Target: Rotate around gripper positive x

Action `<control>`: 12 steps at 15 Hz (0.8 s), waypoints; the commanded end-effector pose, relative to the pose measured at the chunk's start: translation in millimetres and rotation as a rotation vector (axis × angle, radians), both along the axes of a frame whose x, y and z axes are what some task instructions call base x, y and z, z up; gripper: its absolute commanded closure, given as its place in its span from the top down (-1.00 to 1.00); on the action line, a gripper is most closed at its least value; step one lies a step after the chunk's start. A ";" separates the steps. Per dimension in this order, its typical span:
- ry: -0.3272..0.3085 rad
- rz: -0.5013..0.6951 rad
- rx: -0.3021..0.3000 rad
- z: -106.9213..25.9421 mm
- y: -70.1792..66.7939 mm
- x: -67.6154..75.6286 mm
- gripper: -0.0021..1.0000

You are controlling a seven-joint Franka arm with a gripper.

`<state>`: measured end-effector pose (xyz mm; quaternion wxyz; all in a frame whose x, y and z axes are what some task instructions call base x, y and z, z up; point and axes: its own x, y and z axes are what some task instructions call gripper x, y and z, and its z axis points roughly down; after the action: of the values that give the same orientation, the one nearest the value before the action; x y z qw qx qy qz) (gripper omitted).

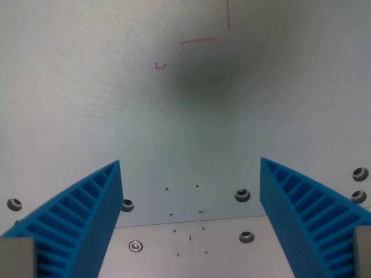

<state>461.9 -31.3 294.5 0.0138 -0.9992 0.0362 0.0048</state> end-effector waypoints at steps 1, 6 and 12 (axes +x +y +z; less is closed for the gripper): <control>-0.013 0.009 0.145 1.4 -3.7 -0.2 1.00; -0.017 0.008 0.203 1.4 -3.7 -0.2 1.00; -0.022 0.007 0.273 1.4 -3.7 -0.2 1.00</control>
<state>462.4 -30.0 294.3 0.0627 -0.9972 0.0406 0.0016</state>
